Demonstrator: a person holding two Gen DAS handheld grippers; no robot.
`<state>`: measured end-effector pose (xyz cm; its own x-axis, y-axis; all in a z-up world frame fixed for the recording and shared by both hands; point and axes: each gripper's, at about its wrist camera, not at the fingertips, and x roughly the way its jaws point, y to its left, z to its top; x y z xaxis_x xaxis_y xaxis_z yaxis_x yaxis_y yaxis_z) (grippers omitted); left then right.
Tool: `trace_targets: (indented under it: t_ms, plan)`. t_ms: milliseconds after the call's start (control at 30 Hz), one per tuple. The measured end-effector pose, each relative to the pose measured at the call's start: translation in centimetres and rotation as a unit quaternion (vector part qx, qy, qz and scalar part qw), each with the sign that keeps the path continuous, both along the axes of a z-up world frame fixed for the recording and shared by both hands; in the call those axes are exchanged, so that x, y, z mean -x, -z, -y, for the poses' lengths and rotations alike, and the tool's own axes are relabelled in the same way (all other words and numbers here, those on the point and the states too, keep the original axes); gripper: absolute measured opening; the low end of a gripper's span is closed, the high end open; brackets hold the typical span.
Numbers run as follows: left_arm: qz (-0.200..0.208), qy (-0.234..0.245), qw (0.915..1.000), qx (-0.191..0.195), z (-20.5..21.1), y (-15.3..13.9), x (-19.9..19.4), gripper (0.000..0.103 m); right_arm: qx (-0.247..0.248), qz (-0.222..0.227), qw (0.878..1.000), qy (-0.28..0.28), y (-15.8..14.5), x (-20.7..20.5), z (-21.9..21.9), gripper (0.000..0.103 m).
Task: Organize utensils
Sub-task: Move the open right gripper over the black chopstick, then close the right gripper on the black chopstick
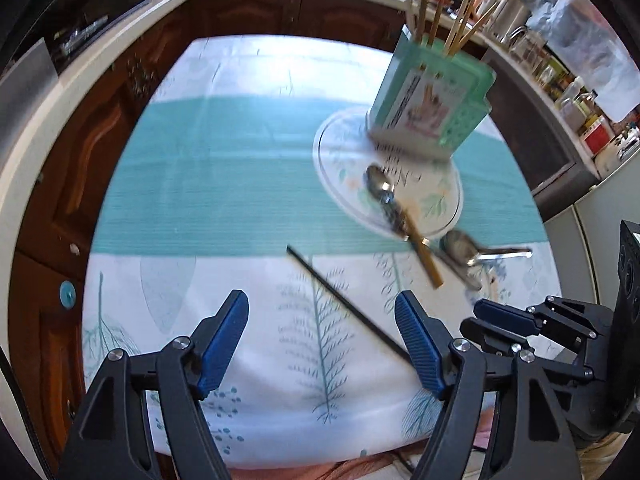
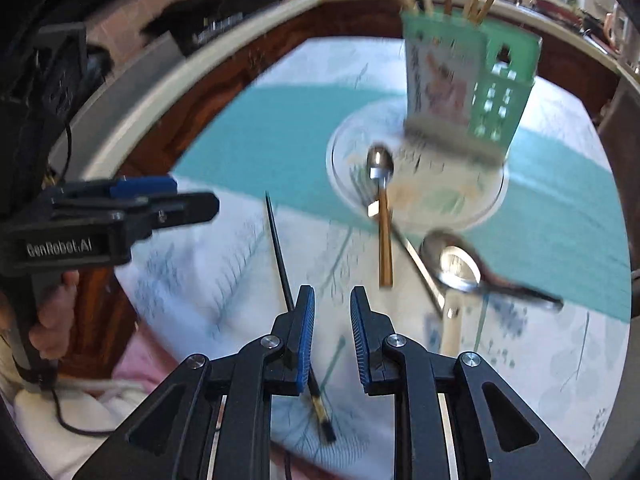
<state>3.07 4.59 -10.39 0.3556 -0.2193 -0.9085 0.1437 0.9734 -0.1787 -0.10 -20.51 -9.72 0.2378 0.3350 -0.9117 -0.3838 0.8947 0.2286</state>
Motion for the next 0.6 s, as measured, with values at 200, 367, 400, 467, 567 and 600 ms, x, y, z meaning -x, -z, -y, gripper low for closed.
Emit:
trace_targets:
  t_ms: [200,367,400,467,567,600]
  plan:
    - [-0.046,-0.009,0.9987,0.021,-1.3,3.5,0.9,0.074,0.013,-0.078,0.997,-0.023,2.8,2.3,-0.6,0.019]
    - [-0.067,-0.011,0.9966,0.047,-2.1,5.0,1.2,0.074,0.046,-0.095,0.993,-0.046,4.2,3.2,-2.0,0.019]
    - [-0.067,-0.011,0.9965,0.050,-2.2,5.1,1.1,0.074,0.052,-0.095,0.993,-0.052,4.3,3.3,-2.4,0.019]
    - [-0.066,-0.010,0.9963,0.054,-2.3,5.1,1.2,0.074,0.063,-0.097,0.991,-0.063,4.5,3.4,-3.2,0.019]
    - [-0.063,-0.009,0.9963,0.058,-2.5,5.1,1.1,0.074,0.081,-0.101,0.989,-0.076,5.1,3.2,-4.4,0.019]
    - [-0.061,-0.009,0.9963,0.060,-2.5,5.0,1.0,0.074,0.086,-0.104,0.988,-0.081,5.3,3.1,-4.7,0.019]
